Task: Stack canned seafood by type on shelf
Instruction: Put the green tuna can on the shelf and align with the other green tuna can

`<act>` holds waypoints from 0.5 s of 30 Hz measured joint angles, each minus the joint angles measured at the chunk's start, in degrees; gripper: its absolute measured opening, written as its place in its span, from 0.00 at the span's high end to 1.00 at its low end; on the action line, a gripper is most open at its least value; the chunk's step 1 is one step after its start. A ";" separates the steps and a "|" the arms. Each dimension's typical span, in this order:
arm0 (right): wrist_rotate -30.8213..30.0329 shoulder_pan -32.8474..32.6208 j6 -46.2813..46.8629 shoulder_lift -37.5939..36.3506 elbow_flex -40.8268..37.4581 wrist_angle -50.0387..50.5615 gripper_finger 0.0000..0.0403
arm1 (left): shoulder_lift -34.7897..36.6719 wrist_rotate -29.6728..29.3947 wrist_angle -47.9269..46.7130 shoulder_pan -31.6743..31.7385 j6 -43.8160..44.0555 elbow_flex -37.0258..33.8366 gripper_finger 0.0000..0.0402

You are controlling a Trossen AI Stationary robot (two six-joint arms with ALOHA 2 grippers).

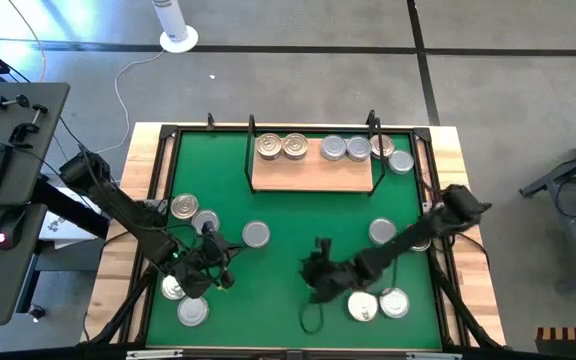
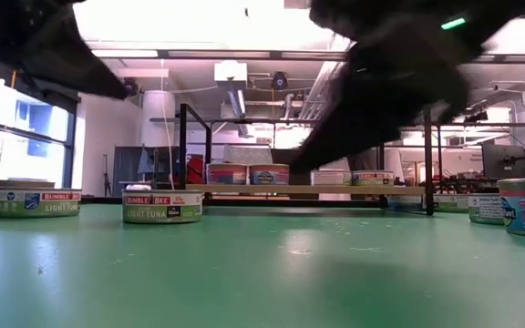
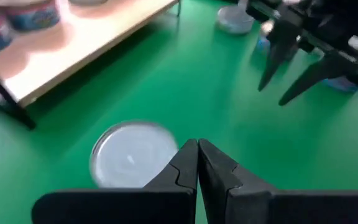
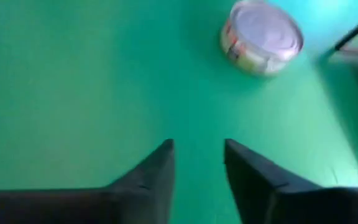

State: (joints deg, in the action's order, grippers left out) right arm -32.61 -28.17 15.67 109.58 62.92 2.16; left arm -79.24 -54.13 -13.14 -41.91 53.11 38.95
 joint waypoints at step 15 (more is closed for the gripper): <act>15.04 14.93 -5.01 10.22 0.00 -25.20 0.19 | -1.73 3.02 -11.79 1.90 19.42 -4.78 1.00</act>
State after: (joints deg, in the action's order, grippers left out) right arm -17.58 -13.23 10.66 119.80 62.92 -23.04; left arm -80.98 -51.11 -24.94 -40.01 72.53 34.17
